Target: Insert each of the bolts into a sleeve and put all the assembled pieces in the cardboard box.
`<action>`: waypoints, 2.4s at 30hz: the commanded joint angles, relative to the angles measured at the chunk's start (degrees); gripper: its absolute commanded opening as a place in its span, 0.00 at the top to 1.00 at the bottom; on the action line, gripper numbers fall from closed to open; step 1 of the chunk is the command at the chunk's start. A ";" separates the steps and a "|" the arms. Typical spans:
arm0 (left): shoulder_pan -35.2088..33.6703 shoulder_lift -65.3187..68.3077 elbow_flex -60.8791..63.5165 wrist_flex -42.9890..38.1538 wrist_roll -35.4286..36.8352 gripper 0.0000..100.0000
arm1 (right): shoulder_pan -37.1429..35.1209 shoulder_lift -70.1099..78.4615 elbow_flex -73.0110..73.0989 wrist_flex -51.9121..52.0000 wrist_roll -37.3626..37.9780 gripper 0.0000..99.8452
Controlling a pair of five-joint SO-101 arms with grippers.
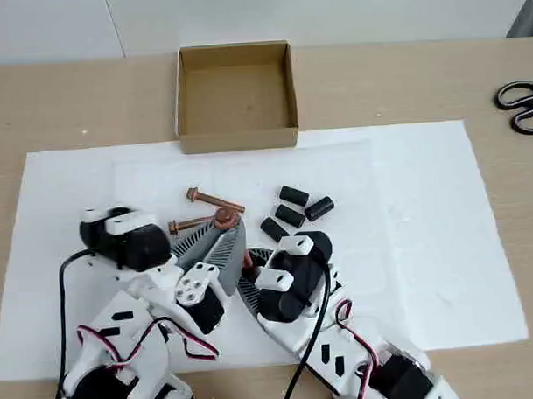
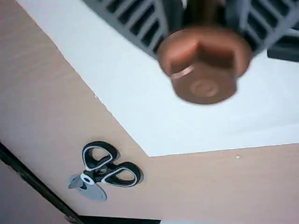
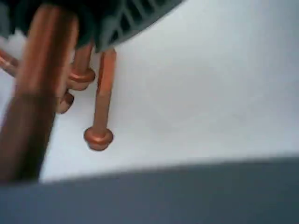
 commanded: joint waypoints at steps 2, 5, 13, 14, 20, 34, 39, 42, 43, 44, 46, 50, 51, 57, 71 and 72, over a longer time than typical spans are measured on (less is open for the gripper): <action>3.60 -0.62 -2.68 2.73 -0.35 0.99 | 0.04 -0.57 -3.78 -0.22 -0.35 1.00; 4.40 -0.62 -2.51 3.96 -0.35 0.99 | 0.04 -0.57 -3.78 -0.40 -0.26 1.00; 4.92 -0.62 -0.40 10.11 -0.35 0.99 | 0.04 -0.57 -3.87 -0.40 -0.26 1.00; 5.89 -0.62 -0.31 11.25 -0.35 0.99 | 0.04 -0.57 -3.87 -0.40 -0.26 1.00; 10.29 -0.62 0.84 15.21 -2.73 0.99 | 0.04 -0.57 -3.96 -0.40 -0.26 1.00; 10.20 -0.62 0.75 14.95 -5.45 0.91 | 0.04 -0.57 -4.04 -0.40 -0.26 1.00; 10.02 -0.26 0.84 15.12 -5.36 0.82 | 0.04 -0.57 -4.04 -0.40 -0.26 1.00; 8.26 -0.18 0.84 15.03 -5.63 0.82 | 0.04 -0.57 -4.04 -0.40 -0.26 1.00; 7.65 -0.18 0.84 15.03 -5.63 0.82 | 0.04 -0.57 -4.04 -0.40 -0.26 1.00; 7.21 -0.18 0.84 15.03 -5.80 0.82 | 0.04 -0.57 -3.96 -0.40 -0.26 1.00; 6.33 -0.18 0.84 15.21 -7.38 0.82 | 0.04 -0.57 -3.87 -0.40 -0.26 1.00; 3.16 -0.18 0.84 14.95 -10.55 0.82 | 0.04 -0.48 -3.78 -0.40 -0.26 1.00; 2.46 -0.18 0.84 14.95 -11.34 0.82 | 0.04 -0.48 -3.78 -0.40 -0.26 1.00; -0.62 -0.18 0.40 14.95 -14.42 0.82 | 0.04 -0.48 -3.78 -0.13 -0.26 1.00; -14.42 -0.09 -7.52 10.02 -11.34 0.99 | 7.78 -0.66 2.99 -0.31 -0.62 1.00; -16.97 -0.09 -7.96 8.88 -11.34 1.00 | 9.63 -0.75 3.43 -0.40 -0.62 1.00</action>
